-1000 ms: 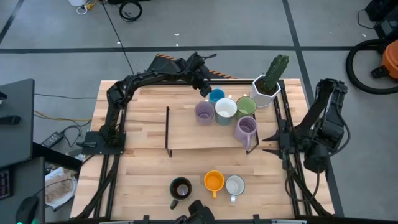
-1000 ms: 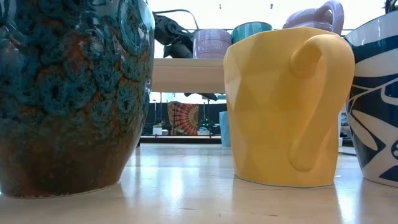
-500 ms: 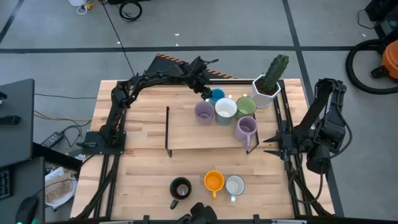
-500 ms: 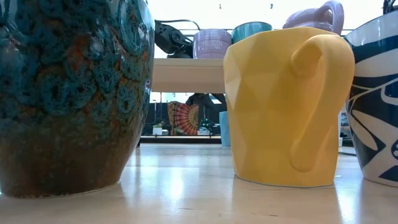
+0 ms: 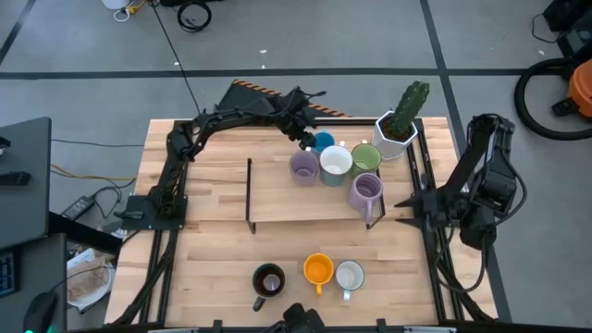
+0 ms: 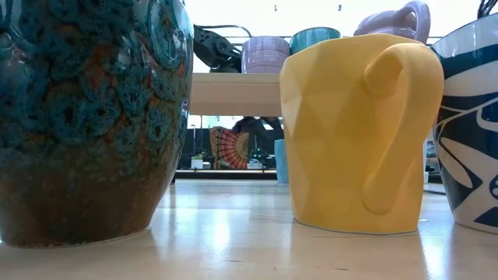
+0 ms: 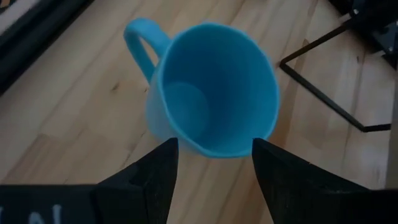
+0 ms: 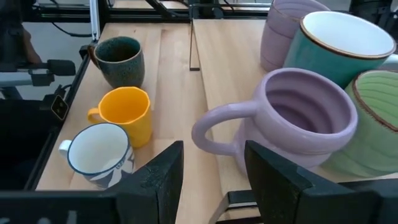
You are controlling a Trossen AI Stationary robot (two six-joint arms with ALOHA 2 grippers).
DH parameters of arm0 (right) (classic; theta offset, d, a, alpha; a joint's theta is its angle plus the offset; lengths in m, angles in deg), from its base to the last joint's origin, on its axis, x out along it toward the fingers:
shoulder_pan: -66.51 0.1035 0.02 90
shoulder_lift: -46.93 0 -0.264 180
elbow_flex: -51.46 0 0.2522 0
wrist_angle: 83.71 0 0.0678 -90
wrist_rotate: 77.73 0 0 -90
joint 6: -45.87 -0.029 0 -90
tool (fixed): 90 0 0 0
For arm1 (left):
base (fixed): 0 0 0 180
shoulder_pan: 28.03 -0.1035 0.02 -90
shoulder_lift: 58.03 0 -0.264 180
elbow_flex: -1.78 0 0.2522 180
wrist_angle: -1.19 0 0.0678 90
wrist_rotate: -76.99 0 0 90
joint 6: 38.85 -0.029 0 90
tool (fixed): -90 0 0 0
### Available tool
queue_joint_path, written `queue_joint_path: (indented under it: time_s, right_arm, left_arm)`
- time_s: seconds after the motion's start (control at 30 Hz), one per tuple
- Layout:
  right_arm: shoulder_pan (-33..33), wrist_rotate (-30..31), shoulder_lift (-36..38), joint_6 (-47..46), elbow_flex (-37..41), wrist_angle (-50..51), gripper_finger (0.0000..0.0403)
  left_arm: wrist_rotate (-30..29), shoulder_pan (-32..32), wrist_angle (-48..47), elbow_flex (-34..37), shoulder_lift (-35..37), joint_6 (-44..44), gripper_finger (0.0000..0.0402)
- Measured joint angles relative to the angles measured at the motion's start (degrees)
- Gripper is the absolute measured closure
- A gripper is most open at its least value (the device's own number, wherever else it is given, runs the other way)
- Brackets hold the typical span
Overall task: Place coffee mugs
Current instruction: Put the patterned dark blue mug on the shelf
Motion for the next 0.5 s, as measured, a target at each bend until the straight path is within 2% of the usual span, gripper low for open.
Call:
queue_joint_path:
  time_s: [0.5]
  right_arm:
    - [0.0, -0.4, 8.1, -3.4, 0.0, -2.1, 0.0227]
  left_arm:
    - [0.0, 0.8, 0.1, 0.0, -0.2, 1.2, 0.0189]
